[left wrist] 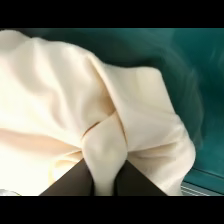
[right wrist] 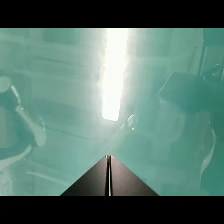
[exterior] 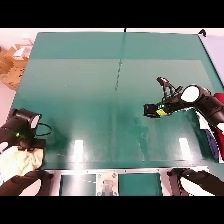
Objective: Fold the shirts.
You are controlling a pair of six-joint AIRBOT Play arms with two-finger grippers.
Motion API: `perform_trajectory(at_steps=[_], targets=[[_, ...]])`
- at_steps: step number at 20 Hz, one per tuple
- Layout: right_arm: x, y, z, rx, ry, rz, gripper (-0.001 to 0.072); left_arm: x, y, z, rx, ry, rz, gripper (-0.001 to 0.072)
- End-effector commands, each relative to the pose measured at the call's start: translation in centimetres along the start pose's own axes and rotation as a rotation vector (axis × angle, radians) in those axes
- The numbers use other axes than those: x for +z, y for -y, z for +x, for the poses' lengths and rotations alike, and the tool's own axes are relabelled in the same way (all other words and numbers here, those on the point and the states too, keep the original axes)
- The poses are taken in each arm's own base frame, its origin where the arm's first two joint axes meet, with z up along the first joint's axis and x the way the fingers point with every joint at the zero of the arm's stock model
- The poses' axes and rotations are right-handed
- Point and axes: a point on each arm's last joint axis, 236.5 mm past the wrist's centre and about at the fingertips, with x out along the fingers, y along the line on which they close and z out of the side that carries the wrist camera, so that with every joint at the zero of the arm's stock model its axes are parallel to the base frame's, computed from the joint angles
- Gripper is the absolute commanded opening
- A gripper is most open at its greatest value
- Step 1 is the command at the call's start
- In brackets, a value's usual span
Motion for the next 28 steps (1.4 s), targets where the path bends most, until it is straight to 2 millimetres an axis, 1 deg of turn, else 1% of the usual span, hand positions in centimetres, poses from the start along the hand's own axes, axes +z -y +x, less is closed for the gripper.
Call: perform_trajectory(at_steps=[1, 2, 3, 4, 5, 6, 7, 8, 9, 10, 11, 12, 13, 14, 15, 16, 17, 18, 19, 20, 21, 22, 23, 24, 25, 26, 27, 28], targets=[[0.0, 0.0, 0.0, 0.0, 0.0, 0.0, 0.0012, 1.9, -0.1, -1.4, -0.025, 0.07, 0.03, 0.0024], [0.0, 0.0, 0.0, 0.001, 0.0, 0.0, 0.0013, 3.7, -0.4, -4.1, -0.042, 0.137, 0.035, 0.0023], [0.0, 0.0, 0.0, 0.0, -0.001, 0.0, 0.0013, 5.6, -0.1, -7.4, -0.079, 0.222, 0.046, 0.0023], [0.0, 0.0, 0.0, 0.0, 0.0, 0.0, 0.0013, 7.7, 1.1, -12.0, -0.154, 0.339, 0.065, 0.0023], [0.0, 0.0, 0.0, 0.0, 0.0, 0.0, 0.0012, 9.1, 2.9, -17.1, -0.253, 0.464, 0.083, 0.0024], [0.0, 0.0, 0.0, 0.0, 0.0, 0.0, 0.0012, 10.2, 5.3, -23.2, -0.368, 0.615, 0.116, 0.0023], [0.0, 0.0, 0.0, 0.001, 0.0, 0.0, 0.0013, 10.5, 7.7, -29.1, -0.47, 0.771, 0.171, 0.0023], [0.0, 0.0, 0.0, 0.001, 0.0, 0.0, 0.0013, 10.2, 10.1, -33.9, -0.556, 0.904, 0.232, 0.0023], [0.0, 0.0, 0.0, 0.001, 0.0, 0.0, 0.0013, 9.5, 12.6, -38.0, -0.64, 1.021, 0.3, 0.0023], [0.0, 0.0, 0.0, 0.001, 0.0, 0.0, 0.0013, 8.8, 14.9, -40.3, -0.711, 1.084, 0.349, 0.0024], [0.0, 0.0, 0.0, 0.001, 0.0, 0.0, 0.0013, 8.5, 17.1, -41.2, -0.756, 1.1, 0.39, 0.0024], [0.0, 0.0, 0.0, 0.001, 0.0, 0.0, 0.0012, 8.7, 19.5, -40.8, -0.77, 1.082, 0.442, 0.0025], [0.0, 0.0, 0.0, 0.001, -0.001, 0.0, 0.0013, 9.2, 21.9, -39.7, -0.77, 1.042, 0.49, 0.0026], [0.0, 0.0, 0.0, 0.001, -0.001, 0.0, 0.0015, 9.8, 24.1, -38.1, -0.778, 0.982, 0.513, 0.0091], [0.0, 0.0, 0.0, 0.001, -0.001, 0.005, 0.0063, 10.3, 26.3, -36.3, -0.785, 0.911, 0.53, 0.0535], [0.2, -0.1, -0.2, 0.002, 0.003, 0.003, 0.0205, 10.6, 27.6, -34.4, -0.79, 0.835, 0.537, 0.071], [0.3, 0.0, -0.7, 0.002, 0.001, 0.007, 0.0277, 10.9, 27.8, -32.4, -0.764, 0.766, 0.547, 0.072], [0.8, 0.1, -1.5, 0.002, 0.003, 0.016, 0.0278, 11.2, 26.9, -31.0, -0.727, 0.725, 0.555, 0.072], [1.7, 0.6, -2.5, 0.003, 0.025, 0.033, 0.0319, 11.9, 25.1, -30.0, -0.688, 0.698, 0.536, 0.072], [3.2, 1.4, -3.7, 0.001, 0.068, 0.064, 0.0381, 12.4, 23.3, -29.5, -0.675, 0.675, 0.506, 0.072], [4.4, 2.7, -4.8, -0.005, 0.107, 0.103, 0.0387, 12.5, 21.9, -28.9, -0.676, 0.638, 0.476, 0.072], [5.6, 4.4, -5.6, -0.013, 0.137, 0.155, 0.0386, 12.2, 20.5, -28.0, -0.678, 0.586, 0.453, 0.072], [6.3, 6.1, -5.9, -0.013, 0.15, 0.201, 0.0387, 11.2, 20.2, -26.9, -0.699, 0.513, 0.449, 0.072], [6.9, 7.8, -5.7, 0.003, 0.151, 0.239, 0.04, 9.9, 21.0, -25.8, -0.74, 0.445, 0.455, 0.072], [7.3, 9.3, -5.0, 0.027, 0.141, 0.278, 0.0414, 8.5, 22.6, -24.7, -0.801, 0.378, 0.463, 0.072], [7.5, 10.5, -3.9, 0.06, 0.118, 0.319, 0.0417, 7.3, 24.5, -23.7, -0.86, 0.334, 0.46, 0.072], [7.6, 11.5, -2.5, 0.095, 0.093, 0.346, 0.0458, 6.5, 26.8, -22.3, -0.906, 0.311, 0.441, 0.072], [8.0, 11.9, -1.1, 0.129, 0.079, 0.358, 0.05, 6.2, 28.8, -20.9, -0.93, 0.317, 0.417, 0.072]])
